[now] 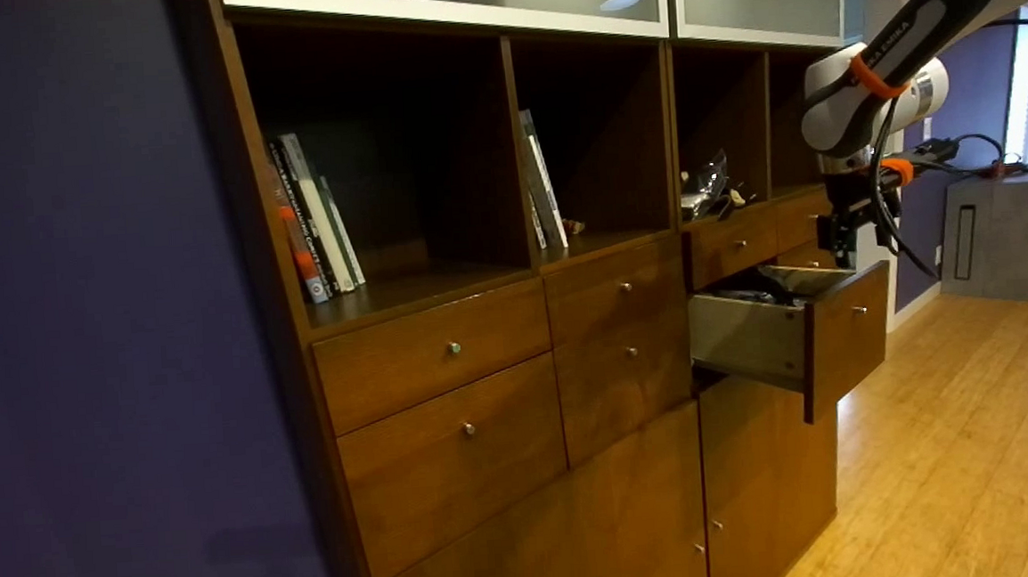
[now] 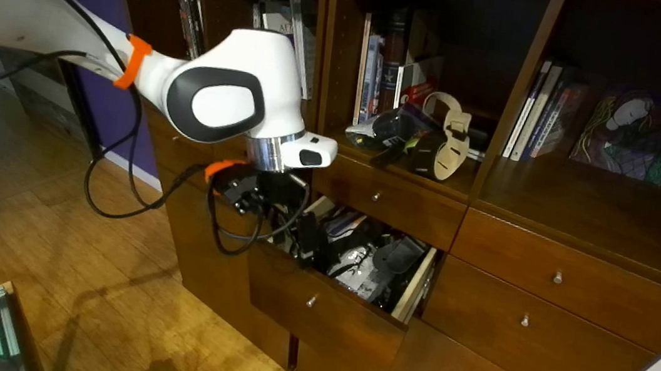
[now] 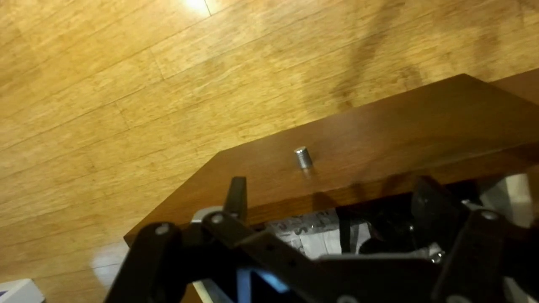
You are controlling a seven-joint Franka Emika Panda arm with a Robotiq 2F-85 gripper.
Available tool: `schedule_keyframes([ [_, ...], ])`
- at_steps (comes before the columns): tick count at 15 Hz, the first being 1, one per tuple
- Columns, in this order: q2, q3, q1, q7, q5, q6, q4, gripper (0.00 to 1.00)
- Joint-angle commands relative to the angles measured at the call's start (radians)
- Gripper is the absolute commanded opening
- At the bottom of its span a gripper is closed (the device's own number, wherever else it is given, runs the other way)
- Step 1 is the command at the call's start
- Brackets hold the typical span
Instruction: Close the drawer
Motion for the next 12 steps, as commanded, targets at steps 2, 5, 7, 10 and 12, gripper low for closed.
schedule_keyframes([
  [2, 0.09, -0.027, -0.007, -0.135, -0.033, -0.059, 0.065, 1.0],
  [5, 0.135, -0.036, -0.013, -0.253, -0.033, -0.053, 0.079, 1.0],
  [7, 0.159, -0.036, -0.016, -0.308, -0.015, -0.043, 0.089, 1.0],
  [10, 0.193, -0.029, -0.021, -0.381, 0.038, -0.051, 0.112, 1.0],
  [12, 0.214, -0.025, -0.023, -0.392, 0.06, -0.037, 0.125, 1.0],
])
